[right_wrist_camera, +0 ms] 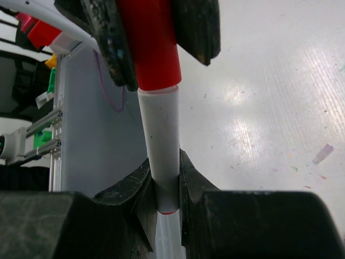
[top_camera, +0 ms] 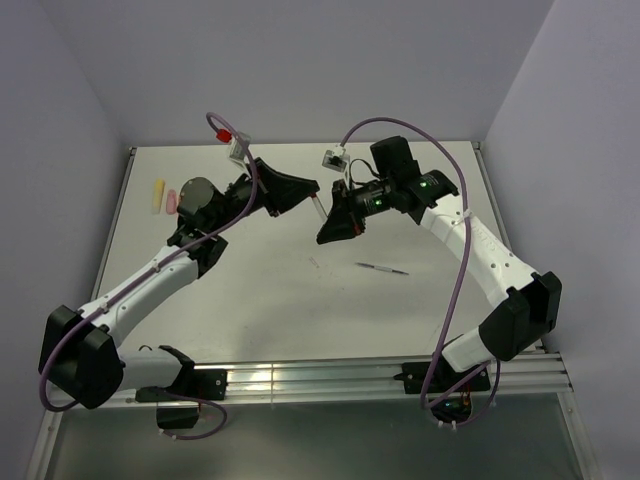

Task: Insert the pens into the pen caps

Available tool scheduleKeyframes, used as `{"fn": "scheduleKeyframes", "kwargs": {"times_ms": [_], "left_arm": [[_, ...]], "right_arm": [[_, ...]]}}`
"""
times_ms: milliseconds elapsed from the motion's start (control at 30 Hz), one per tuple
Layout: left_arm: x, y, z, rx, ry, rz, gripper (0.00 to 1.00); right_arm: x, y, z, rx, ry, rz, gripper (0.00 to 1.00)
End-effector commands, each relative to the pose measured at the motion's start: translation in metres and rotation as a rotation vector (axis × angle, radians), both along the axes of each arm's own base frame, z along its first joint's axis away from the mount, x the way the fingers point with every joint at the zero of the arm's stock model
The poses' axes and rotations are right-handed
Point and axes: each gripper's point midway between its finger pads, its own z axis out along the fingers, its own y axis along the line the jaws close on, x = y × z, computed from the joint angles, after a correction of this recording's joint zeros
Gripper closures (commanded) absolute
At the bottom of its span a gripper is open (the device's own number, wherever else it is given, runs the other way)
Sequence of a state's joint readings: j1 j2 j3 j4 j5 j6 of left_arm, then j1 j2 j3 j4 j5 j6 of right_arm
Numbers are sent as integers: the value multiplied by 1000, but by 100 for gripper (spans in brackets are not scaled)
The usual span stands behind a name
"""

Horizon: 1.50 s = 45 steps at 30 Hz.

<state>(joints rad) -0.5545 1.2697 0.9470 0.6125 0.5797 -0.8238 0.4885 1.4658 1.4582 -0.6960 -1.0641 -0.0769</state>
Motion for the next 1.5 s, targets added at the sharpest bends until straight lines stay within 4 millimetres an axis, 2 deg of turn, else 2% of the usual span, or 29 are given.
{"fn": "scheduleKeyframes", "kwargs": {"times_ms": [0,167,367,667,933,1067,1100,1133,1267,1333,1367,1433,1467], "left_arm": [[-97,-25,-115,262,288,-510,100],[-103,-26,-122,249,303,-526,100],[-101,-33,-122,193,397,-466,100],[-103,-38,-108,114,429,-496,100],[-110,-38,-111,125,412,-540,100],[-107,-36,-113,153,387,-512,100],[-104,-36,-113,156,382,-501,100],[-99,-36,-105,154,348,-492,100],[-58,-26,-78,137,285,-368,100],[-36,-18,-59,127,234,-292,100],[-27,-15,-51,119,216,-254,100],[-7,-6,-35,111,188,-189,100],[3,-2,-31,109,185,-150,100]], "right_arm": [[10,12,118,287,-486,109,100],[9,13,123,295,-501,125,100],[24,20,128,258,-530,27,100],[41,28,160,278,-604,-52,100],[33,31,172,316,-648,19,100],[29,28,163,302,-633,23,100],[28,28,159,296,-627,21,100],[28,27,155,291,-618,21,100],[24,25,121,250,-539,22,100],[22,25,111,239,-505,22,100],[21,24,98,223,-474,21,98],[21,23,87,207,-435,6,78],[19,22,77,193,-409,1,57]]}}
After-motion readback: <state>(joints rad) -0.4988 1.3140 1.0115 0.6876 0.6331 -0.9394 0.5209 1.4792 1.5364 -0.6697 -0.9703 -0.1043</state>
